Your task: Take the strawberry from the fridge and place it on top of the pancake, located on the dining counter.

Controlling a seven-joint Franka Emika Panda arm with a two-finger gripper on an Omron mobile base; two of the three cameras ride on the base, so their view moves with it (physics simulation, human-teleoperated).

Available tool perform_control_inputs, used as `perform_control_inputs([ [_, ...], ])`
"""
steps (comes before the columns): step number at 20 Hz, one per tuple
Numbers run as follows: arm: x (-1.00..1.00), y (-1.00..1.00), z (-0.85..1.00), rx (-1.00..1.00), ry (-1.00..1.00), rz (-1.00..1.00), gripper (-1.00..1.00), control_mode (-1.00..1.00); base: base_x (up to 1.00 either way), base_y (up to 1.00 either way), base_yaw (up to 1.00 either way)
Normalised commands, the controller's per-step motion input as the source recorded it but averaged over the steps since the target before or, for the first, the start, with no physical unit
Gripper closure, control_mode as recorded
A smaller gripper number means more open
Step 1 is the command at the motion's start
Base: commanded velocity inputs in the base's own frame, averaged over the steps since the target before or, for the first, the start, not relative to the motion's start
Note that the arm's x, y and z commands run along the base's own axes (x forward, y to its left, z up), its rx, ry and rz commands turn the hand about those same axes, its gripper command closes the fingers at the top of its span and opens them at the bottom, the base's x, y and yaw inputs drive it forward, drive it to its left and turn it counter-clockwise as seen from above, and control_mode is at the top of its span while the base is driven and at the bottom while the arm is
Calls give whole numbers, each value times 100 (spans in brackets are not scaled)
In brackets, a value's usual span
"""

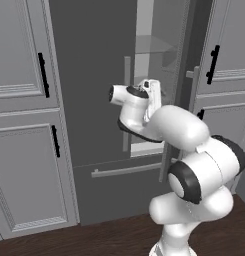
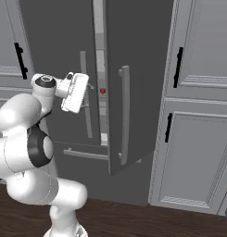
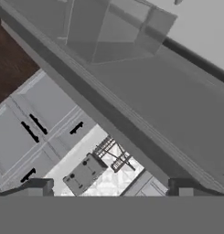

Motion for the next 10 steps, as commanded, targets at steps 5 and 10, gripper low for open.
perform_control_inputs([
  [5, 63, 2, -5, 0, 26, 33, -100, -100, 0, 0, 0],
  [10, 63, -8, -22, 0, 31, 19, -100, -100, 0, 0, 0],
])
